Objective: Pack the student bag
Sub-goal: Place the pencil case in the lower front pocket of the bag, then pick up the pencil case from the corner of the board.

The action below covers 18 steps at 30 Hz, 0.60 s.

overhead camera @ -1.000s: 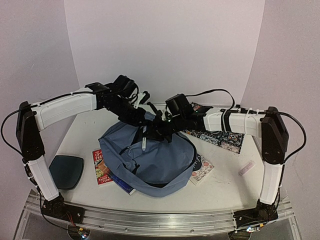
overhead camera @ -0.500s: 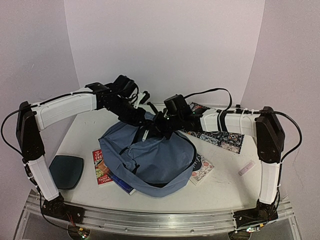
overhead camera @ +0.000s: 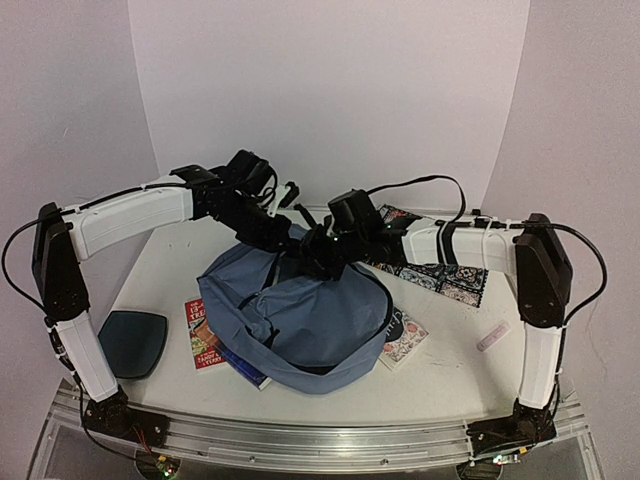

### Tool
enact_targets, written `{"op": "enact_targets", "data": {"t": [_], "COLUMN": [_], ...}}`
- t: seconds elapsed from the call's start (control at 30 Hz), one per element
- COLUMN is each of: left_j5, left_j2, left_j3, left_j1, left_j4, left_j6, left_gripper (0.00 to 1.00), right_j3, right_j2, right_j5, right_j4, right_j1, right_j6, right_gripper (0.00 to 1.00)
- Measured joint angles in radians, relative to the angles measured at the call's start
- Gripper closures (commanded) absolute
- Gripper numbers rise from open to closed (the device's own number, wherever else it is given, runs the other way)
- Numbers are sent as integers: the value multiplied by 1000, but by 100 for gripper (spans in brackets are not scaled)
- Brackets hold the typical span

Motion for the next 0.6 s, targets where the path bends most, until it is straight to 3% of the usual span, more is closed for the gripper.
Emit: {"op": "enact_targets", "data": {"t": [0.27, 0.6], "left_j5": [-21, -40], "left_j2": [0, -2], "left_j3": [0, -11], "left_j1": [0, 0], "left_j4": [-1, 1], "left_j6": [1, 3], "left_gripper": [100, 100], "right_j3": [-8, -9], "right_j2": [-103, -261], "right_j5": [18, 127], "right_j4": [-192, -563], "right_j1": [-3, -62], "right_j6": [-145, -350], "right_gripper": [45, 35]}}
